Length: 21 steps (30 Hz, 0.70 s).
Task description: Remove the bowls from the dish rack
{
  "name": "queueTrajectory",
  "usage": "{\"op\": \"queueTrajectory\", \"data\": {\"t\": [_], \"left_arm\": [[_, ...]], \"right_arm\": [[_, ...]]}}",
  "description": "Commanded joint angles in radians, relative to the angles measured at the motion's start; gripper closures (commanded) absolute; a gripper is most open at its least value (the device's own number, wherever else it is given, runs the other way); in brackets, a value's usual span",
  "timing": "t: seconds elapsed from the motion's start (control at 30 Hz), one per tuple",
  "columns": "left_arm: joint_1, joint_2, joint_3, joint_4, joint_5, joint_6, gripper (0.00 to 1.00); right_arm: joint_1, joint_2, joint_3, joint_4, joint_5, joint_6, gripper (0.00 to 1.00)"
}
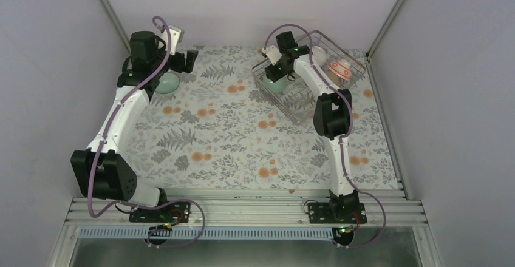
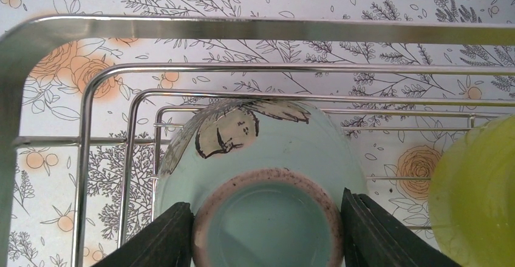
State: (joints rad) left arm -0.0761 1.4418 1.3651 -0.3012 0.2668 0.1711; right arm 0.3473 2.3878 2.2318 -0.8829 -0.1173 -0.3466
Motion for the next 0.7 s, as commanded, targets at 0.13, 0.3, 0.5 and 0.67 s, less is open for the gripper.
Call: {"op": "queueTrajectory", "data": {"t": [0.13,0.3,0.5,0.67], "left_arm": [[-0.001,-0.011,0.012,0.007,0.029,-0.001,0.0],[-0.001,-0.005,0.016,0.006,0.044,-0.002,0.0],[-0.001,0.018,0.059,-0.015,0.084,0.003,0.0],[-0.029,0.106,0.165,-0.114,0.242,0.035,0.0]], "right_arm": [[0.006,-0.031,-0.047,-0.007,0.108,0.004,0.46],[0.006,-0.047,-0.06,-0.003,0.115,0.009,0.63],[0.005,-0.098,-0.095,0.005,0.118,0.009,0.67],[0.004,-0.172,-0.115,0.016,0.123,0.003,0.67]]}}
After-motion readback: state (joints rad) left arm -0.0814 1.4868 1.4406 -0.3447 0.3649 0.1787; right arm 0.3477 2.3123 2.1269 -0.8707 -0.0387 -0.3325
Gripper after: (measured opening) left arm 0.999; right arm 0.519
